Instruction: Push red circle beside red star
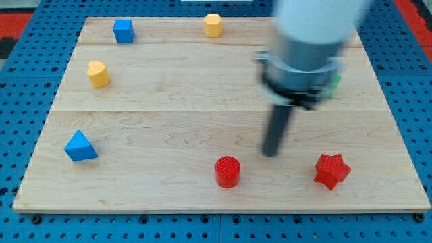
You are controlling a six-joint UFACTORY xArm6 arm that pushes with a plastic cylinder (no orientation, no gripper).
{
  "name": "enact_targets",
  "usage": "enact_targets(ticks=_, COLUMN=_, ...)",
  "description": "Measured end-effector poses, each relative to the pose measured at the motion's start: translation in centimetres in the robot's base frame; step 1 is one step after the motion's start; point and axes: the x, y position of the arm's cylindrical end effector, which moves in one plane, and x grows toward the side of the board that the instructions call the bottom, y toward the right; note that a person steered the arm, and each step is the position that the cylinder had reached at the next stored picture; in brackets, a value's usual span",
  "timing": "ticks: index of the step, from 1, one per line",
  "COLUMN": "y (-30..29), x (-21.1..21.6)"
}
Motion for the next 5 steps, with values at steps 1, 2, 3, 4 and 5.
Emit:
enact_targets(ticks=1, y=-1.0, x=1.4)
enact_targets(ticks=2, y=-2.7, x=4.5)
enact_targets(ticks=3, y=-6.8, x=4.9)
enact_targets(ticks=4, y=-16.0, x=6.1)
enact_targets(ticks=5, y=-17.0, x=9.5)
